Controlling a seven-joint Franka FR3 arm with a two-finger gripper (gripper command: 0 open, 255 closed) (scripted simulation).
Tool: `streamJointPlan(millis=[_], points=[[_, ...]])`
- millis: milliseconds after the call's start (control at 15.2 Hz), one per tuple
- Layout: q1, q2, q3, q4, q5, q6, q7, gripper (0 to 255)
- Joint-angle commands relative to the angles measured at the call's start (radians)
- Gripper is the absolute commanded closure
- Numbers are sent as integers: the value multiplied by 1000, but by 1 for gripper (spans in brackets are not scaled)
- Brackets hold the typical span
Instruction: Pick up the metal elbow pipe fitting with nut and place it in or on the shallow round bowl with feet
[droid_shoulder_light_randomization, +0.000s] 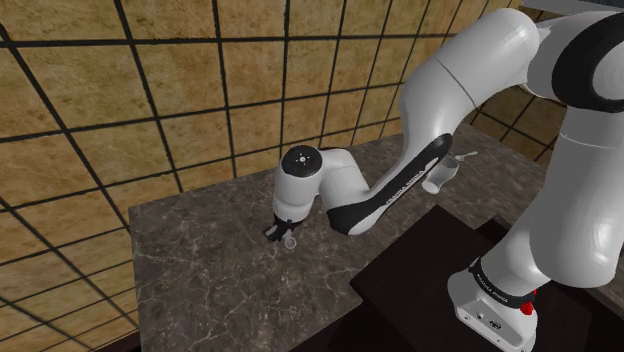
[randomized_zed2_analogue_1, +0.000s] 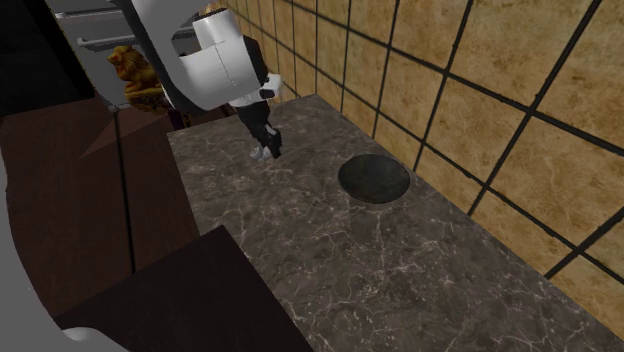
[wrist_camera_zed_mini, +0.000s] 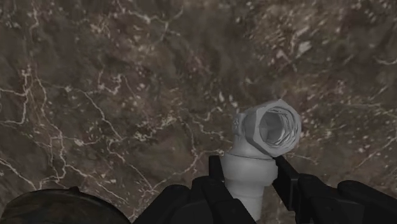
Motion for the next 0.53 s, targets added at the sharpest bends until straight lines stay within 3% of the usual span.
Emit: streamJointPlan(millis=[0,462], points=[[-12,-26,16,-7,29,-14,-23,255],[-46,-107,64,-13,127,-64,-103,255]])
